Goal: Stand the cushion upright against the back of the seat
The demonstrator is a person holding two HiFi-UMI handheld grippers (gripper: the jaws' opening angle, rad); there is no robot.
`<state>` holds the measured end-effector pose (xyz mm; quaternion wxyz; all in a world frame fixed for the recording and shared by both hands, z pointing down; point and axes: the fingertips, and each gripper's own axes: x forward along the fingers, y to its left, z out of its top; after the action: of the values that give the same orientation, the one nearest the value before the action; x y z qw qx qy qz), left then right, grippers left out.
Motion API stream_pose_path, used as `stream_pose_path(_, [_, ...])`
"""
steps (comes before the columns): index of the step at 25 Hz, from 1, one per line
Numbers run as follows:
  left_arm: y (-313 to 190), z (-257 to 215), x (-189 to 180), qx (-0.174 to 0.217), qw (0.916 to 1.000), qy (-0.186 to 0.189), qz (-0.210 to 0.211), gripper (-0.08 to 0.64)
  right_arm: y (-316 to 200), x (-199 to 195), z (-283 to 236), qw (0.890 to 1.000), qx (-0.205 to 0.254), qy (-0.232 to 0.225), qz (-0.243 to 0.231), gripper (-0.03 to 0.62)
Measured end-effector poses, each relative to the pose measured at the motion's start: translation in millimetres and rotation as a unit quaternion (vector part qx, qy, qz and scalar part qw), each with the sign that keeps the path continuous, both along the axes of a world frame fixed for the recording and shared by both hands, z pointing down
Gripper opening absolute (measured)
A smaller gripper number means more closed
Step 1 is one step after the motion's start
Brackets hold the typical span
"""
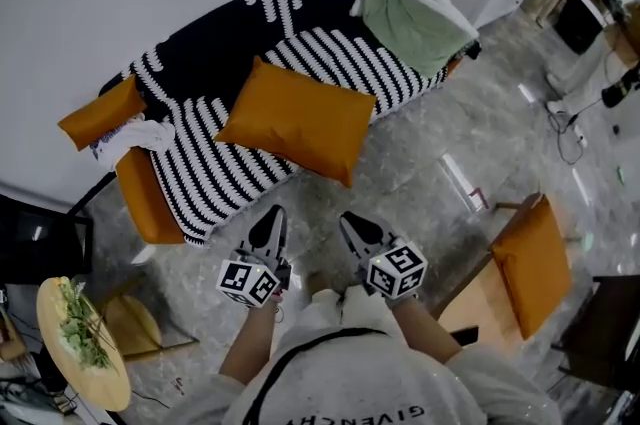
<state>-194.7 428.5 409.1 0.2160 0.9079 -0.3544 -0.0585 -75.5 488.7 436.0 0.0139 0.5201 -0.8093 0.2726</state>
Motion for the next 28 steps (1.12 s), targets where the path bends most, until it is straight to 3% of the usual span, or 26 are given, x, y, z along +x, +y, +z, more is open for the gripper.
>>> stream_pose_path(7, [-30,50,10,-0.035,0.9993,-0.007,-0.005,0.028,-25,27,56,0.999,-0.043,-0.004,0.017,0.066])
stream_pose_path(17, [-107,104,-11,-0.054,0.9957,-0.003,-0.075,0.028,-83,62,172,0.993,-0.117,0.007,0.020,0.147])
stream_pose_path(28, [-133,143,-10,-0.076,0.9898,-0.008,-0.120,0.028,-99,100,319,0.972,-0.230,0.024,0.044,0.222])
